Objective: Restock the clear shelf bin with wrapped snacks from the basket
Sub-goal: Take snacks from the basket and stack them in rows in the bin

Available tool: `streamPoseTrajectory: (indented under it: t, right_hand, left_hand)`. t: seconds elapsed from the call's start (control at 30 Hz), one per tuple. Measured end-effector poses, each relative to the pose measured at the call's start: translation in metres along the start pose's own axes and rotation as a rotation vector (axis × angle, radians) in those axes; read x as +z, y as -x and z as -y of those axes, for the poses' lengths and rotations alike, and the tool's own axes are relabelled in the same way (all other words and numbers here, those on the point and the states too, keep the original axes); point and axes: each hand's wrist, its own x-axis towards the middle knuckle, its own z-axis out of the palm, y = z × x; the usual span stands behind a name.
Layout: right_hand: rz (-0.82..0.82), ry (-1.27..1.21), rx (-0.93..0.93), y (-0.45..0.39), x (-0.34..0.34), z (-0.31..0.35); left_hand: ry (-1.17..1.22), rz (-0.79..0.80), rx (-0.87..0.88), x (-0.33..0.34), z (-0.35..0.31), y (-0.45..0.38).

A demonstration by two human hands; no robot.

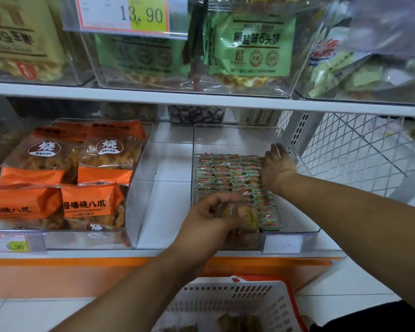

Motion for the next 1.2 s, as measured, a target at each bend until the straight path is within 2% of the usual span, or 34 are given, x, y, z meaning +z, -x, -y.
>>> streamPoseTrajectory:
  t: [0.13, 0.23, 0.3, 0.37, 0.4, 0.47, 0.6, 0.67, 0.77, 0.87, 1.0, 1.2]
  right_hand:
    - [-0.302, -0.406, -0.034, 0.04, -0.039, -0.021]
    - [-0.46, -1.024, -0.168, 0.095, -0.048, -0.03]
    - [-0.337, -1.468, -0.299, 0.139, -0.048, -0.027]
    - [-0.04, -1.962, -0.434, 0.176, -0.046, -0.016]
    - [0.082, -2.176, -0.449, 0.187, -0.04, -0.008]
    - [0.166, -2.443, -0.369, 0.197, -0.028, 0.005]
    - [0.117, -2.653, -0.166, 0.2, -0.022, 0.01]
    - [0.123, -2.749, -0.134, 0.197, -0.02, 0.007]
    - [0.248, -2.842, -0.194, 0.196, -0.018, 0.01]
    - [0.351, -2.858, -0.276, 0.198, -0.017, 0.02]
    - [0.341, -2.811, -0.299, 0.197, -0.018, 0.031]
    - [0.392, -2.815, -0.469, 0.203, -0.023, 0.035]
  left_hand:
    - [0.094, 0.016, 0.035, -0.004, -0.005, 0.006]
    - [0.121, 0.016, 0.08, -0.008, -0.006, 0.014]
    - [0.139, 0.028, 0.11, -0.01, -0.007, 0.02]
    - [0.15, 0.053, 0.138, -0.011, -0.009, 0.025]
    - [0.155, 0.074, 0.144, -0.011, -0.009, 0.027]
    - [0.174, 0.112, 0.139, -0.011, -0.01, 0.031]
    - [0.292, 0.171, 0.1, -0.019, -0.01, 0.037]
    - [0.304, 0.171, 0.115, -0.023, -0.013, 0.04]
    - [0.284, 0.152, 0.138, -0.023, -0.021, 0.046]
    - [0.162, 0.095, 0.186, -0.024, -0.022, 0.05]
    - [0.109, 0.082, 0.232, -0.023, -0.017, 0.051]
    - [0.136, 0.087, 0.229, -0.02, -0.016, 0.05]
